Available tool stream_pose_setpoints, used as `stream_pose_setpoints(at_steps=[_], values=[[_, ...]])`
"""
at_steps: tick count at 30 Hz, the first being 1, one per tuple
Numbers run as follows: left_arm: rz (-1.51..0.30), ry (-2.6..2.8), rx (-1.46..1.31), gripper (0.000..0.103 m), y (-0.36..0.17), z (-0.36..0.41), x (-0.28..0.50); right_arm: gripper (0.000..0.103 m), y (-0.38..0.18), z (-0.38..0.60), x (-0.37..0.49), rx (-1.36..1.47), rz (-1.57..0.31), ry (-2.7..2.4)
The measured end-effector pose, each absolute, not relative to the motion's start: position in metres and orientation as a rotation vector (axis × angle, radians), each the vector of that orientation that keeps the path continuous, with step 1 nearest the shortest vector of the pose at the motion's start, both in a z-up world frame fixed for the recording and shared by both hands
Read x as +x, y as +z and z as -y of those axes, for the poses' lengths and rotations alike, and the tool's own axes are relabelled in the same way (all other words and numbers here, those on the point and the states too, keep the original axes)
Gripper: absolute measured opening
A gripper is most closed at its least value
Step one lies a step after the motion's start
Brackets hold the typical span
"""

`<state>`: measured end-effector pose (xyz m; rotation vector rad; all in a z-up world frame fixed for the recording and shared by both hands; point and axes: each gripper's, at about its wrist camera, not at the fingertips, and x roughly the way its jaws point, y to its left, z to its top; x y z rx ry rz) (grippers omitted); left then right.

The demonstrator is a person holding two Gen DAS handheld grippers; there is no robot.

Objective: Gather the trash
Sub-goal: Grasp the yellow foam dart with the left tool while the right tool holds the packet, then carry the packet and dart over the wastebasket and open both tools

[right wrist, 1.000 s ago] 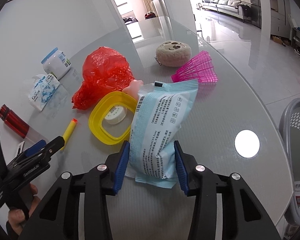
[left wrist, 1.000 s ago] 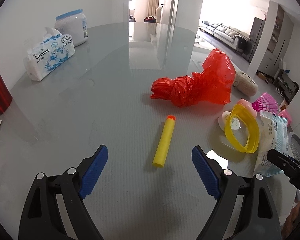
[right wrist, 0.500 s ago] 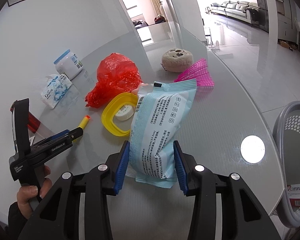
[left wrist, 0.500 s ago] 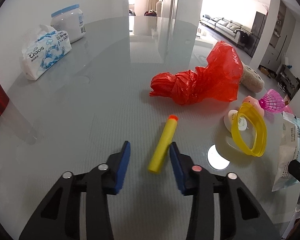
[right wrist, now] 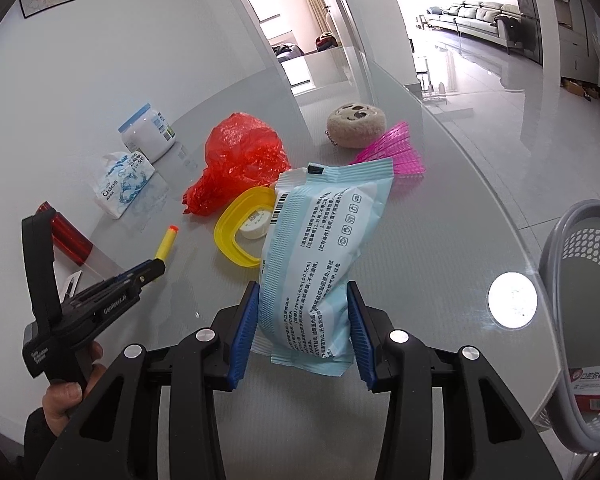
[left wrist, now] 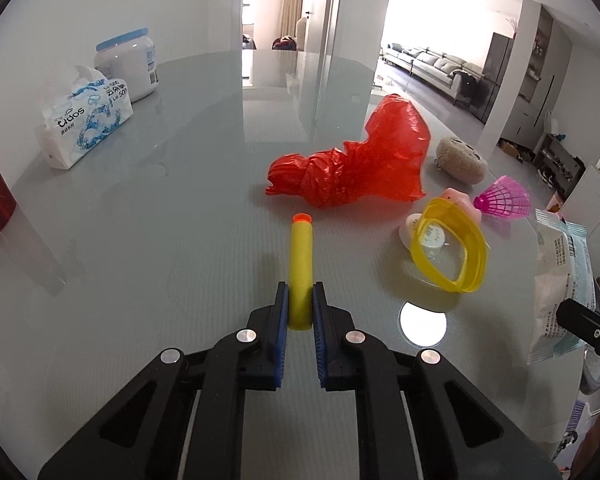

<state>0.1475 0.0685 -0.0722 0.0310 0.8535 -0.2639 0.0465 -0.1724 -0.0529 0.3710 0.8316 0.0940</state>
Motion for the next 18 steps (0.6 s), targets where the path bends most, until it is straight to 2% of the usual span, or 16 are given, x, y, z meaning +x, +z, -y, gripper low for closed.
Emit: stream_pose_setpoints(at_steps=[10, 18], values=[[-0.768, -0.322, 0.084, 0.012, -0.038, -0.009, 0.1, 0.042, -0.042, 0.208, 0.007, 0.372, -0.782, 0.048], [-0.764, -0.43, 0.105, 0.012, -0.031, 0.052, 0.069, 0.042, -0.038, 0.255, -0.03, 0.405, -0.754, -0.019]])
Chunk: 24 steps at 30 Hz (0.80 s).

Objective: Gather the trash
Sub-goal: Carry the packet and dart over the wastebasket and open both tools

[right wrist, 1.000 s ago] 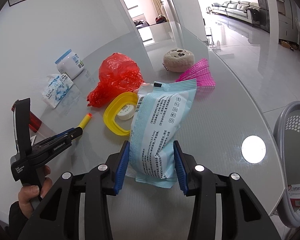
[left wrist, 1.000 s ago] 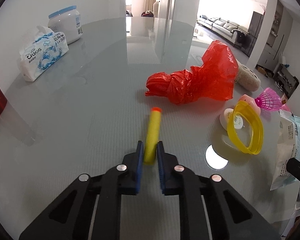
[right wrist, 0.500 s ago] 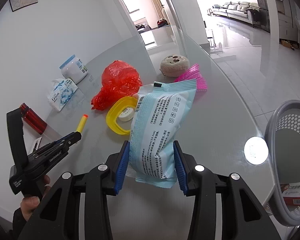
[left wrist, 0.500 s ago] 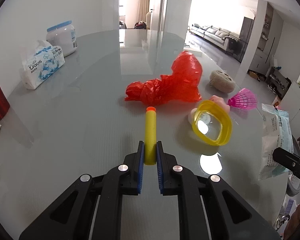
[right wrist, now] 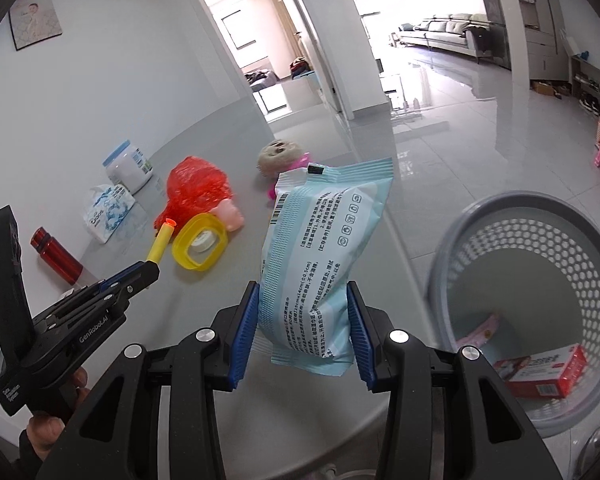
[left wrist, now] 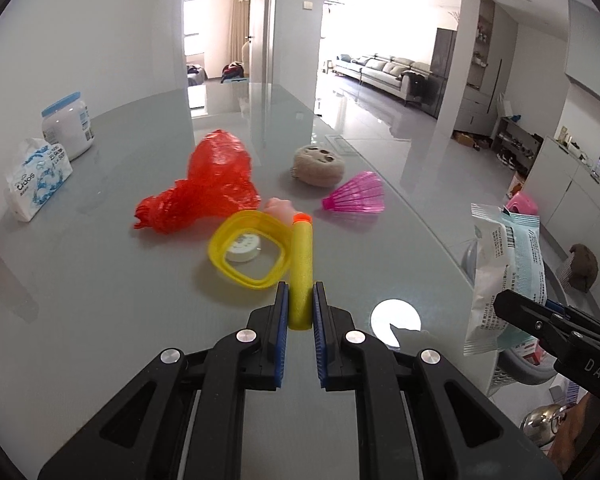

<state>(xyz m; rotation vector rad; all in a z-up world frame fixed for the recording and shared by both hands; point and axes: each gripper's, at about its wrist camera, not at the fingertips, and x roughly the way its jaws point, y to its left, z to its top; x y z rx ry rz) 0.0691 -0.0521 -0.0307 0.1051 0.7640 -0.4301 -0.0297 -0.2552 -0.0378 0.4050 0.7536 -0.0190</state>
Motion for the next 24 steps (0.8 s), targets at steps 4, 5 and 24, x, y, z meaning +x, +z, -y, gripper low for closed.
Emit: stream_pose_setpoints(at_steps=[4, 5, 24], values=[[-0.777, -0.495, 0.12, 0.012, -0.032, 0.086, 0.054, 0.042, -0.041, 0.289, -0.053, 0.426, -0.745, -0.082], [-0.781, -0.513, 0.124, 0.012, -0.032, 0.095, 0.051, 0.042, -0.042, 0.297, -0.058, 0.433, -0.745, -0.099], [-0.902, -0.787, 0.269, 0.012, -0.065, 0.247, 0.023, 0.042, -0.073, 0.41, -0.123, 0.528, -0.781, -0.297]])
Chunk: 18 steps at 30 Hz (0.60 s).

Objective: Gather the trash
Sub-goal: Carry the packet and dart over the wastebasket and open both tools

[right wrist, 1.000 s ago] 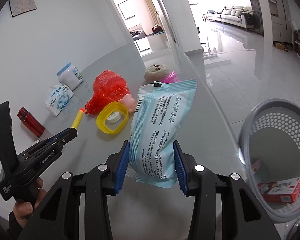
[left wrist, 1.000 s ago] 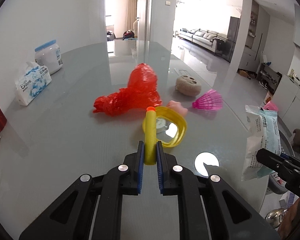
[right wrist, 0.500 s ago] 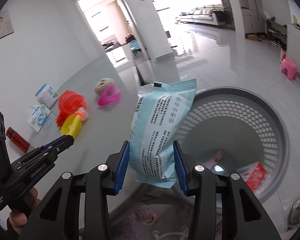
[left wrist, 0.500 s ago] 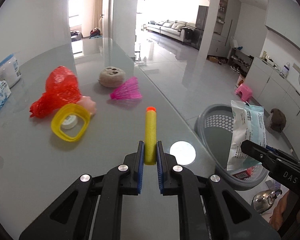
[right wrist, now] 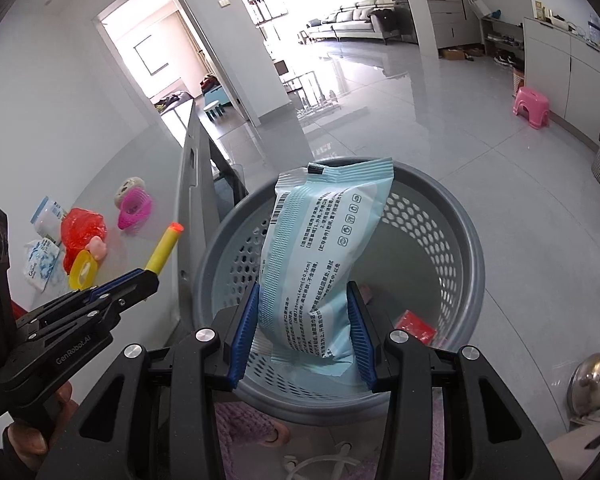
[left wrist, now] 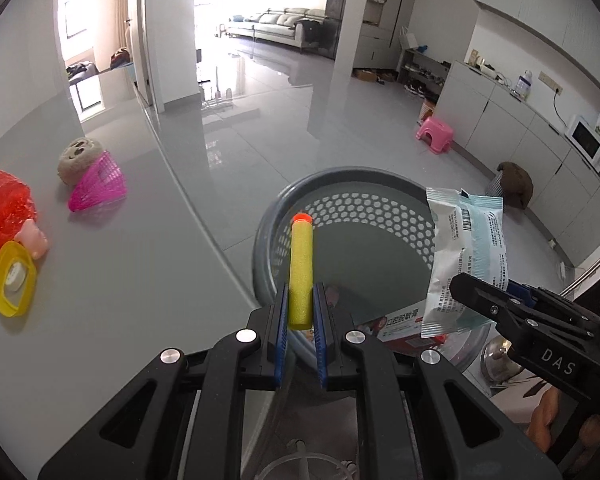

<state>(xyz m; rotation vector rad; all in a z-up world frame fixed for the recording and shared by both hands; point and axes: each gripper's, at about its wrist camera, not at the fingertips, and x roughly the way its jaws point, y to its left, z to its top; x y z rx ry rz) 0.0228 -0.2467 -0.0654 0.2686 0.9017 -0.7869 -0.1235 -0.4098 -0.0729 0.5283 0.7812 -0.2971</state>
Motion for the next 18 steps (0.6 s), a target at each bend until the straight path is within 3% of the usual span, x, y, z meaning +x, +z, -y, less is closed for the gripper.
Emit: stream_pose_setpoints(at_steps=[18], values=[[-0.975, -0.752, 0.32, 0.013, -0.086, 0.276, 0.035, 0.042, -0.099, 0.433, -0.129, 0.584, -0.833, -0.28]])
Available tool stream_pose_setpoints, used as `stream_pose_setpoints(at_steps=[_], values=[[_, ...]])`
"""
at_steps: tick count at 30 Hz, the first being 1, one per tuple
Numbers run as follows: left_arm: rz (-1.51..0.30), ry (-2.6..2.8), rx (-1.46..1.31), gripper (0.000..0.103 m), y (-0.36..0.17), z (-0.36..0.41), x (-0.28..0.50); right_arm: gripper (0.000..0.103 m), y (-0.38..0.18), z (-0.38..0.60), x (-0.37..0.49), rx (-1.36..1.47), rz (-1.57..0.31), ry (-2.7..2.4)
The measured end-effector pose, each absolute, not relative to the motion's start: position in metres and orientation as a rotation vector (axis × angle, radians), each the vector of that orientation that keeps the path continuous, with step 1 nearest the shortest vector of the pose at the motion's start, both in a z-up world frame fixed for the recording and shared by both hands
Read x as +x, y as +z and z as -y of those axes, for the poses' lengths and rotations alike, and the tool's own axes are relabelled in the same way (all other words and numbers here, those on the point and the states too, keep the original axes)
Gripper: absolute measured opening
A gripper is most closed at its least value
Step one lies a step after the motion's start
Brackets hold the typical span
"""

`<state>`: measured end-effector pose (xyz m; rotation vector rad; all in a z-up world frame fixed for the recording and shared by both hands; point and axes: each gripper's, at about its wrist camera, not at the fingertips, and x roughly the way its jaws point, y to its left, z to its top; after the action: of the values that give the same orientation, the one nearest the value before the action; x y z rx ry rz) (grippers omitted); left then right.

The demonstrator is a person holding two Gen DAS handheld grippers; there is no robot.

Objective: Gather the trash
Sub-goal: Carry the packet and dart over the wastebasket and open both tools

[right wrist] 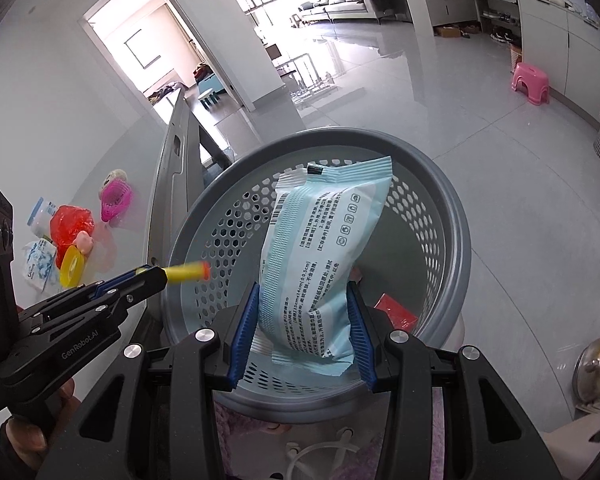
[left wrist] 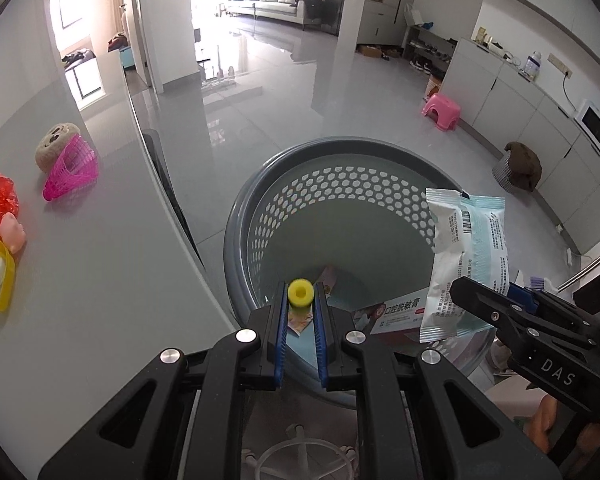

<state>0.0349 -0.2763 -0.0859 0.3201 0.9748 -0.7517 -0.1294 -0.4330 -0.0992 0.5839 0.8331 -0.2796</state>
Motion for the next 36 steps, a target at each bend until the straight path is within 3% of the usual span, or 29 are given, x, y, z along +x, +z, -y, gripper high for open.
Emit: stream_pose_setpoints(at_steps=[5, 7, 9, 15, 18, 23, 25, 36], values=[[-0.978, -0.739, 0.32, 0.013, -0.086, 0.28, 0.034, 0.042, -0.1, 0.433, -0.126, 0.59, -0.828, -0.279], [-0.978, -0.735, 0.314, 0.025, -0.085, 0.279, 0.034, 0.045, -0.099, 0.435, -0.128, 0.595, -0.819, -0.283], [-0.975, -0.728, 0.31, 0.035, -0.085, 0.277, 0.033, 0.055, -0.098, 0.438, -0.131, 0.599, -0.806, -0.291], [-0.972, -0.721, 0.304, 0.041, -0.085, 0.271, 0.034, 0.063, -0.096, 0.442, -0.136, 0.611, -0.789, -0.303], [-0.966, -0.717, 0.301, 0.05, -0.083, 0.269, 0.033, 0.063, -0.095, 0.442, -0.136, 0.609, -0.788, -0.3], [-0.958, -0.714, 0.298, 0.053, -0.081, 0.267, 0.033, 0.063, -0.092, 0.438, -0.134, 0.601, -0.786, -0.296], [-0.953, -0.706, 0.298, 0.061, -0.08, 0.266, 0.032, 0.063, -0.091, 0.437, -0.135, 0.601, -0.783, -0.296], [-0.927, -0.68, 0.283, 0.07, -0.071, 0.25, 0.031, 0.066, -0.082, 0.432, -0.141, 0.586, -0.756, -0.301]])
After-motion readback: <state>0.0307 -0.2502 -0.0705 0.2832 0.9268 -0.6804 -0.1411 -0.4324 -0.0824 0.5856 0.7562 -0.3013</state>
